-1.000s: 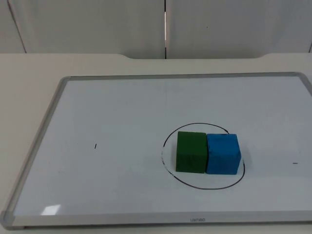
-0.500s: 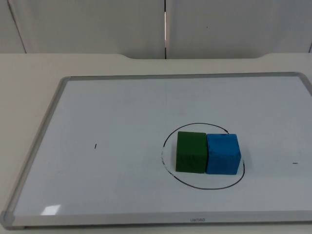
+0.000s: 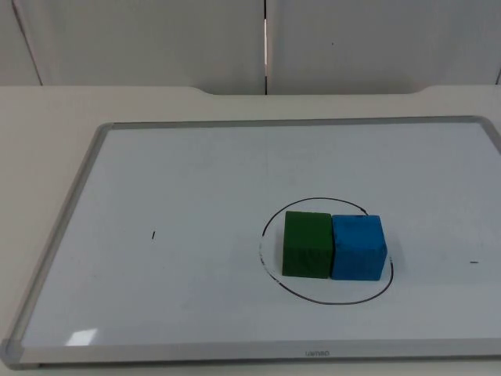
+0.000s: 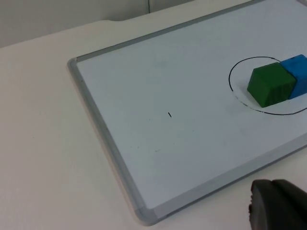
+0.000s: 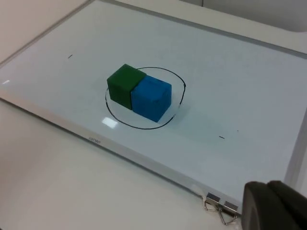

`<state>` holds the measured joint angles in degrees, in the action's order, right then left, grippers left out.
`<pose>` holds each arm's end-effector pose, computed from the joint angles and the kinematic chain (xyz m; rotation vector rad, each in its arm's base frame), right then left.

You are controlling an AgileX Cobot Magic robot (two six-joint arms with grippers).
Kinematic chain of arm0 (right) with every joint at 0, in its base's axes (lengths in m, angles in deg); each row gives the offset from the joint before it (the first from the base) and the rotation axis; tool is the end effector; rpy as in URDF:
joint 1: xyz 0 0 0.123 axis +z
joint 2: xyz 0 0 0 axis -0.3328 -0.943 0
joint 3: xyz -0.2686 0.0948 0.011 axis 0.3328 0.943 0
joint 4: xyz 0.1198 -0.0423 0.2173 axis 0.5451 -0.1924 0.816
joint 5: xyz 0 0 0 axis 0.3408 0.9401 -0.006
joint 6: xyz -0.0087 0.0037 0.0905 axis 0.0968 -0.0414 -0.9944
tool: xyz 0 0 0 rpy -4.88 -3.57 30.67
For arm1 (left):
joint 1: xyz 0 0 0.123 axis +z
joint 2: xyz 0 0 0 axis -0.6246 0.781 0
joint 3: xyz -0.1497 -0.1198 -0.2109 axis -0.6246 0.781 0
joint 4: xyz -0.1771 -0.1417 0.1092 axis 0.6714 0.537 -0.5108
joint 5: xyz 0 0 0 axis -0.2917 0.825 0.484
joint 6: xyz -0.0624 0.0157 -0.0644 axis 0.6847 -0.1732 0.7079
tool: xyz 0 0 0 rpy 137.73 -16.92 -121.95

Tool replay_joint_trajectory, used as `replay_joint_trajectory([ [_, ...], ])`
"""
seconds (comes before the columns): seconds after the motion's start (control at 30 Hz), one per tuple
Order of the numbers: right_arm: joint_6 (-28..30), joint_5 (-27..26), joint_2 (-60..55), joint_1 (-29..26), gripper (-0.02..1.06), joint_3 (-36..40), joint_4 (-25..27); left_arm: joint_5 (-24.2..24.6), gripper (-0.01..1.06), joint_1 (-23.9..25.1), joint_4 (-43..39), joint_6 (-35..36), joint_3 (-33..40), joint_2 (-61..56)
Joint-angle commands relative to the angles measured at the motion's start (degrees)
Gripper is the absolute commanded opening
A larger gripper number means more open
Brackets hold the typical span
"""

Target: Push the two cubes into the marked area.

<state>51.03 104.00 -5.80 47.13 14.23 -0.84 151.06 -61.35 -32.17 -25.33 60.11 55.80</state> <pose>-0.0063 -0.0056 0.2806 -0.5040 2.0073 0.2619 -0.0054 -0.0011 0.2766 0.4606 2.0165 -0.2569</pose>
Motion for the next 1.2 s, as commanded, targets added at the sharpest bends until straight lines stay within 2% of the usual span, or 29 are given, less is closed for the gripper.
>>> replay_joint_trajectory([
  [0.0, -0.14, -0.83, 0.21, 0.04, 0.0, 0.42, -0.45, 0.18, 0.0, 0.09, -0.04, 0.38, 0.33, -0.28],
  [0.03, -0.14, -0.83, 0.21, 0.04, 0.0, 0.42, -0.45, 0.18, 0.03, 0.09, -0.04, 0.38, 0.33, -0.28],
  [0.1, -0.14, -0.83, 0.21, 0.04, 0.0, 0.42, -0.45, 0.18, 0.16, 0.09, -0.04, 0.51, 0.33, -0.28],
  [0.17, -0.14, -0.83, 0.21, 0.04, 0.0, 0.42, -0.45, 0.18, 0.35, 0.09, -0.28, 0.82, 0.33, -0.28],
  [0.2, -0.14, -0.83, 0.21, 0.04, 0.0, 0.42, -0.45, 0.18, 0.35, 0.09, -0.28, 0.82, 0.33, -0.28],
  [0.27, -0.14, -0.83, 0.21, 0.04, 0.0, 0.42, -0.45, 0.18, 0.58, 0.09, -1.53, 2.22, 0.33, -0.28],
  [0.3, -0.14, -0.83, 0.21, 0.04, 0.0, 0.42, -0.45, 0.18, 0.62, 0.09, -1.68, 2.22, 0.33, -0.28],
  [0.37, -0.14, -0.83, 0.21, 0.04, 0.0, 0.42, -0.45, 0.18, 0.8, 0.09, -1.66, 2.22, 0.33, -0.28],
  [0.4, -0.14, -0.83, 0.21, 0.04, 0.0, 0.42, -0.45, 0.18, 0.8, 0.09, -1.66, 2.22, 0.33, -0.28],
  [0.47, -0.14, -0.83, 0.21, 0.04, 0.0, 0.42, -0.45, 0.18, 0.94, 0.09, -1.66, 2.22, 0.33, -0.28],
  [0.53, -0.14, -0.83, 0.21, 0.04, 0.0, 0.42, -0.45, 0.18, 0.99, 0.09, -1.66, 2.22, 0.33, -0.28],
  [0.9, -0.13, -0.83, 0.21, 0.04, 0.02, 0.42, -0.35, 0.18, 1.0, 0.09, -1.66, 2.11, 0.33, -0.28],
  [0.97, -0.13, -0.83, 0.21, 0.04, 0.11, 0.42, -0.35, 0.18, 1.0, 0.09, -1.66, 2.11, 0.33, -0.28],
  [1.03, -0.13, -0.83, 0.21, 0.04, 0.3, 0.42, -0.35, 0.18, 1.0, 0.09, -1.66, 2.11, 0.33, -0.28],
  [1.07, -0.13, -0.83, 0.21, 0.04, 0.3, 0.42, -0.35, 0.18, 1.0, 0.09, -1.66, 2.11, 0.33, -0.28],
  [1.1, -0.13, -0.83, 0.21, 0.04, 0.43, 0.42, -0.35, 0.18, 1.0, 0.09, -1.66, 2.11, 0.33, -0.28],
  [1.17, -0.13, -0.83, 0.21, 0.04, 0.77, 0.42, -0.35, 0.18, 1.0, 0.09, -1.66, 2.11, 0.33, -0.28],
])
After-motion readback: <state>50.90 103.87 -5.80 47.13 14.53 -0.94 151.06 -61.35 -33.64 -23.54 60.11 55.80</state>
